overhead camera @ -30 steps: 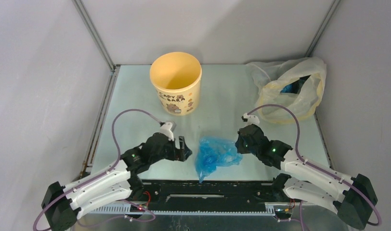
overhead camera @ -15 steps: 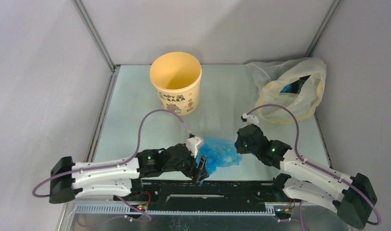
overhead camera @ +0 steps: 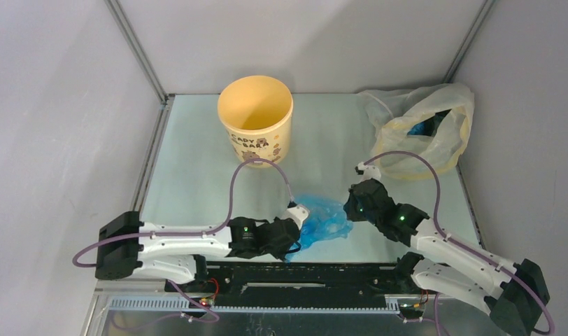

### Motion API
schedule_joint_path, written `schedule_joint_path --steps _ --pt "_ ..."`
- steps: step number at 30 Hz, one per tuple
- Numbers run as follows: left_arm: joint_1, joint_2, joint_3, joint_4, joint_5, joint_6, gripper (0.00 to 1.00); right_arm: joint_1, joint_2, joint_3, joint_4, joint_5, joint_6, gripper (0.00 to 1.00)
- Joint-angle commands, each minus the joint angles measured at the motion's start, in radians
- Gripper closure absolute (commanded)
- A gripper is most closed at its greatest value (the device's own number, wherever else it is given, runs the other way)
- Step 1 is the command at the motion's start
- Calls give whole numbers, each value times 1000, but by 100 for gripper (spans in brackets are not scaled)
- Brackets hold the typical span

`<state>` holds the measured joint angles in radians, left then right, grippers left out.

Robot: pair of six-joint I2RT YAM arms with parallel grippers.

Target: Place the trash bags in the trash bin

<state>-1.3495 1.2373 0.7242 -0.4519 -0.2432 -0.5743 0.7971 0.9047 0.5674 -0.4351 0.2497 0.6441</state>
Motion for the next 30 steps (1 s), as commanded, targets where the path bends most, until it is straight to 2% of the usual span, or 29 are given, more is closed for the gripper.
schedule_joint_path --steps 1,3,7,11,15,17,21,22,23,25,26,28,30 --pt "1 -36 -2 -126 -198 -65 100 -84 -72 4 -33 24 -19 100" --pt "40 -89 -49 -136 -209 -104 100 -146 -116 7 -73 36 -22 100" --pt "180 -263 -162 -75 -119 -125 100 -282 -224 8 -129 52 -22 100" --pt "293 -404 -218 -79 -104 -128 100 -403 -292 8 -174 56 2 100" --pt "369 -514 -237 -84 -69 -124 100 -452 -295 8 -185 49 26 100" --pt "377 -553 -231 -74 -58 -116 100 -452 -288 8 -157 -10 -3 100" --pt "383 -579 -173 -72 -57 -80 100 -451 -272 20 -67 -222 -79 99" --pt "383 -573 -148 -73 -53 -69 100 -450 -262 33 -51 -278 -94 95" --pt "383 -564 -115 -73 -41 -58 100 -450 -250 48 -44 -319 -106 85" --pt "383 -535 -70 -72 -2 -45 100 -447 -222 96 -54 -376 -123 56" --pt "383 -522 -52 -62 26 -37 100 -438 -210 110 -61 -395 -134 47" --pt "383 -496 -30 -27 100 -25 100 -397 -202 126 -65 -420 -167 38" --pt "383 -476 -24 16 183 -20 100 -327 -203 127 -66 -394 -181 33"
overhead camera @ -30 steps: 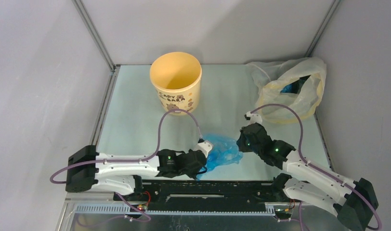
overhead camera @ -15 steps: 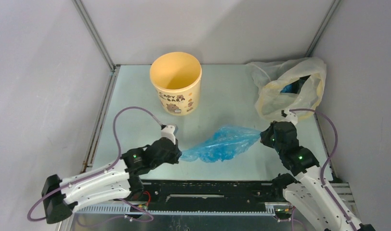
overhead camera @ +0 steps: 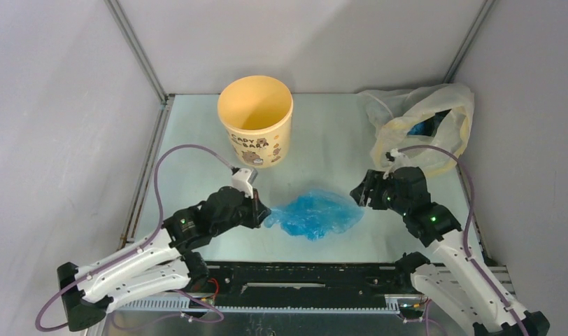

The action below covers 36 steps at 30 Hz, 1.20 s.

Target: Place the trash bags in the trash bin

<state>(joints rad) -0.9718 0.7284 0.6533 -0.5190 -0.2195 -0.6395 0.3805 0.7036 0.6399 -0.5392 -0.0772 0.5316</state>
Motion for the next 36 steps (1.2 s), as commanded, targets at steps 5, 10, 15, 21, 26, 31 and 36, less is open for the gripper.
schedule_joint_path --steps 5,10,15,21,26,31,36 --pt "-4 94 1 282 467 33 100 288 30 55 26 58 -4 32" --pt "-87 171 14 362 523 34 97 473 72 55 30 186 66 30" --pt "-211 275 44 393 525 79 95 534 101 51 -43 332 184 24" --pt "-339 471 24 571 462 35 91 542 103 13 -90 462 325 27" --pt "-409 600 91 617 453 32 87 550 100 -27 -174 587 475 29" --pt "-426 627 121 617 444 38 87 558 21 -92 -228 614 581 33" --pt "-427 574 112 599 400 42 89 563 -189 -206 -159 547 583 39"
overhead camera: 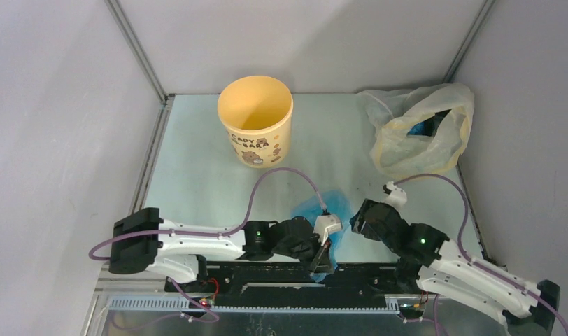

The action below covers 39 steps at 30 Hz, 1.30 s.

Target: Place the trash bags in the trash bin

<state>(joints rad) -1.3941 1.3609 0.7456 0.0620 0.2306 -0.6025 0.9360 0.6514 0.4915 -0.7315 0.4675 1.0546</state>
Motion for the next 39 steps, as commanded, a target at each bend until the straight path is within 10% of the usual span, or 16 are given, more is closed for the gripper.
schedule_joint_path --steps 1,15,19,29,32,39 --pt "-4 -80 22 7 -62 10 89 8 -184 -79 43 -10 59 40" --pt "84 -416 173 -463 -431 36 93 6 -354 -130 291 -315 -221 51" --pt "151 -472 211 -564 -436 58 93 12 -335 -127 365 -393 -326 35" --pt "167 -482 381 -735 -471 159 93 21 -262 -116 582 -621 -575 32" --pt "168 -461 414 -746 -435 184 93 57 -171 -77 598 -581 -649 17" --pt "167 -435 476 -788 -432 224 93 194 -57 -21 679 -428 -854 19"
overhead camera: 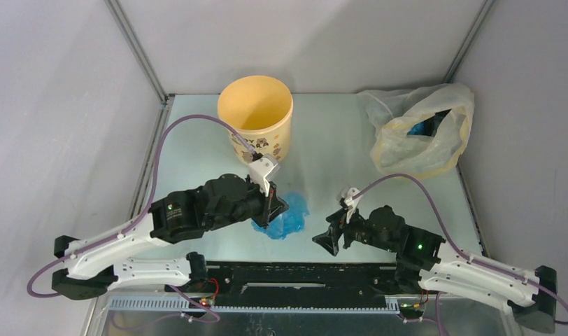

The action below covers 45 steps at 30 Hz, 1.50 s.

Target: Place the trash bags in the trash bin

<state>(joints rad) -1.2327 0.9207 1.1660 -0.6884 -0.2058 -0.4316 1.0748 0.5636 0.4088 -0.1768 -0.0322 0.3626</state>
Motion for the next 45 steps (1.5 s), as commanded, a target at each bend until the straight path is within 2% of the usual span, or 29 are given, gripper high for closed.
schedule_joint_path --steps 1,5,9,11,14,16,18,20,22,23,26,28,29,31,34,38,40,43,44,45 --pt "6 6 63 -42 3 55 93 65 47 62 145 72 -180 18" --pt "6 16 90 -53 8 53 93 88 90 74 213 99 -213 15" --pt "6 24 112 -63 10 56 92 108 106 82 248 108 -228 33" --pt "6 24 122 -63 -5 49 92 117 108 82 261 109 -223 35" --pt "6 27 136 -55 -18 32 92 127 134 82 284 106 -210 25" --pt "6 31 146 -44 -11 25 92 134 162 82 307 106 -207 9" --pt "6 35 154 -36 0 21 92 141 199 82 331 110 -208 6" --pt "6 36 161 -34 5 20 92 146 225 82 353 112 -214 7" --pt "6 32 165 -35 -1 21 92 149 250 82 365 122 -217 11" --pt "6 27 166 -36 -8 21 92 148 262 82 367 127 -218 18" --pt "7 8 163 -51 -69 15 92 148 264 82 352 138 -203 63" --pt "12 -5 149 -76 -156 8 92 148 234 82 321 153 -184 84" --pt "23 -11 138 -93 -206 0 92 148 213 82 299 166 -171 89" --pt "81 -16 105 -120 -242 -22 94 148 162 82 251 183 -144 94" --pt "226 -33 17 -101 -155 -46 96 148 85 82 184 200 -93 100" --pt "358 -46 -75 -73 -156 -48 91 149 -9 82 86 195 -30 100" --pt "409 -42 -95 -91 -195 -48 85 148 -53 82 46 206 -1 100" --pt "472 -53 -120 -122 -251 -72 70 147 -122 82 1 235 52 100" --pt "489 -66 -129 -123 -264 -77 63 147 -142 83 -11 247 69 100" --pt "494 -75 -138 -123 -273 -84 47 146 -158 84 -30 267 87 100"
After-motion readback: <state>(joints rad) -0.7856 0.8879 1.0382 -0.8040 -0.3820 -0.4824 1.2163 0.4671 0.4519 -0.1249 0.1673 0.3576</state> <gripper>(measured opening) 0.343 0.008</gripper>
